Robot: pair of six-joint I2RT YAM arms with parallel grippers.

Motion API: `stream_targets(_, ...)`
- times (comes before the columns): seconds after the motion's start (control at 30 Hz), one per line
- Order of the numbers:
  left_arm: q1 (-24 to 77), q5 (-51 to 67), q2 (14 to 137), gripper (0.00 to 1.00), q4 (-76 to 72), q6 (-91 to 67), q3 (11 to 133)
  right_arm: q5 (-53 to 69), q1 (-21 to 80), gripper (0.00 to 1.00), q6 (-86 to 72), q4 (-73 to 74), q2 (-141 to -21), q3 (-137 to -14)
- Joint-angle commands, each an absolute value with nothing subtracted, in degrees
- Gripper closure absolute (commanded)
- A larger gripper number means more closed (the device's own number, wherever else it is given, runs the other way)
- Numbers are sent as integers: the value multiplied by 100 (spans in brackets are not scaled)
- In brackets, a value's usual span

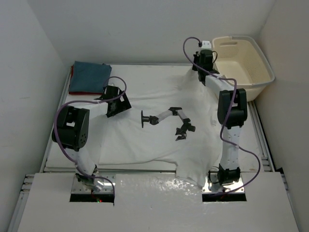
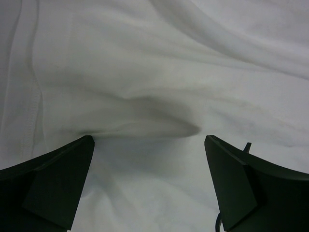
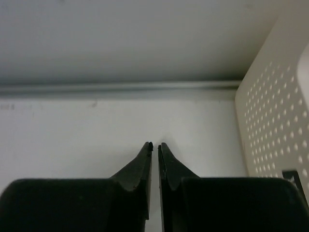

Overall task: Fold and stack the t-shirts
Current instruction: Flatten out the tshirt

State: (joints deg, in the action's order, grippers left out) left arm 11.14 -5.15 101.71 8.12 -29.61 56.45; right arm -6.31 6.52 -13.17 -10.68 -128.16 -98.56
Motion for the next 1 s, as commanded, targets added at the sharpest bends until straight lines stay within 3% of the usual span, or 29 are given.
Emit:
stream_targets(0.0, 1020, -413, 10354, 0, 1142, -2795, 5722, -1144, 633, 65, -1327, -1646, -13245, -10704)
stream_targets(0.03, 1020, -430, 10319, 0, 1134, -2778, 5713, -1029, 642, 2, -1284, -1609, -13219, -10757)
stream_targets(0.27, 1020, -317, 9967, 0, 1037, -2751, 5695, 175, 914, 1, -871, -1154, -11947, -9599)
stream_targets(0.6, 1028, -509, 9395, 0, 809, -2603, 6107, -570, 1028, 1, -1441, 60, -9863, -6568)
stream_targets(0.8, 1020, -510, 10010, 0, 668, -2444, 6775, -1687, 959, 1, -1213, 1212, -9825, -6161)
stream_targets(0.97, 993, -510, 10985, 0, 404, -2303, 7250, -1074, 537, 1, -1388, 1231, -10247, -6169)
